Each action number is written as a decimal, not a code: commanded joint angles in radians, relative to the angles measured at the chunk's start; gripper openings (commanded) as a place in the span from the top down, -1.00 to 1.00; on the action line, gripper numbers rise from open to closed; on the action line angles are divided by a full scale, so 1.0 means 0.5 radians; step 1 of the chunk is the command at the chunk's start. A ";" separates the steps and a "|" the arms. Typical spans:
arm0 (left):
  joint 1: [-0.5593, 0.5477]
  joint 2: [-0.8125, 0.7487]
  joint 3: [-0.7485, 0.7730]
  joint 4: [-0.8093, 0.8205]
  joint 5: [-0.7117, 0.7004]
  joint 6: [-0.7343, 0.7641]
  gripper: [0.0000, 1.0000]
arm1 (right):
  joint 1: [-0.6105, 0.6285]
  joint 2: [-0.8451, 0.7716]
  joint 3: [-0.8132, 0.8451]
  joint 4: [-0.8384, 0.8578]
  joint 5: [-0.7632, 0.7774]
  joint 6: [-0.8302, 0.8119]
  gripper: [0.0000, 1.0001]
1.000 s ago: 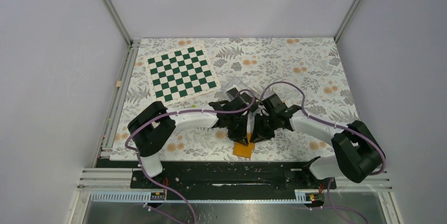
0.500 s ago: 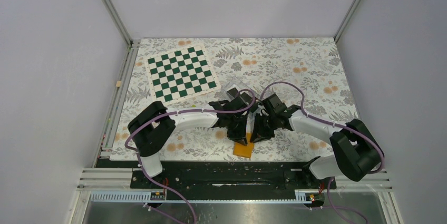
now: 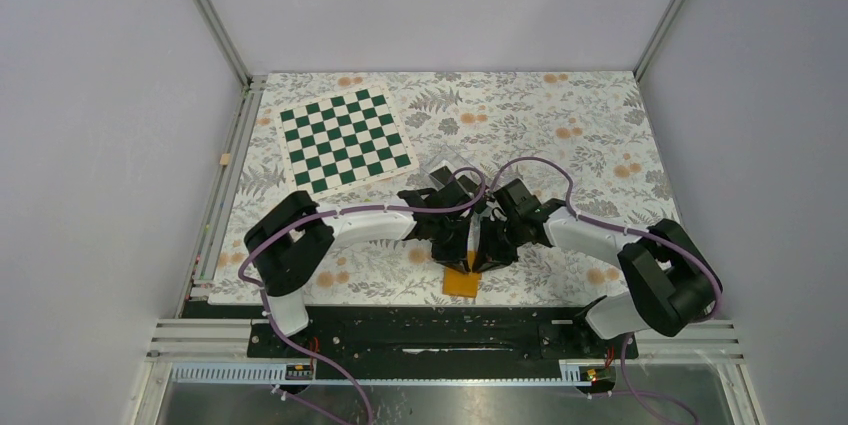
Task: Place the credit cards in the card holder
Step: Close the card holder at the center of the board.
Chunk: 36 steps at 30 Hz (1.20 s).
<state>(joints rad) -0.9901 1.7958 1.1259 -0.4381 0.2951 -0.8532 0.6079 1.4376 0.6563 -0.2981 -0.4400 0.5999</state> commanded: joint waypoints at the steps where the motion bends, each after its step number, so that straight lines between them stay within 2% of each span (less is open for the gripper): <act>1: 0.010 0.001 0.060 -0.036 -0.080 0.028 1.00 | 0.035 0.030 0.058 0.032 -0.035 0.003 0.59; 20: 0.011 0.089 0.017 -0.105 -0.161 0.016 1.00 | 0.095 0.169 0.108 0.030 -0.023 0.004 0.59; 30: 0.013 0.049 -0.001 -0.106 -0.168 0.001 1.00 | 0.153 0.282 0.120 -0.093 0.191 -0.044 0.64; 36: 0.044 -0.047 -0.015 -0.094 -0.161 -0.012 0.77 | 0.191 0.348 0.098 -0.116 0.252 -0.049 0.66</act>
<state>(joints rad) -0.9867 1.8130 1.1313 -0.4786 0.2604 -0.8562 0.6624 1.5368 0.7334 -0.3325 -0.4316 0.6029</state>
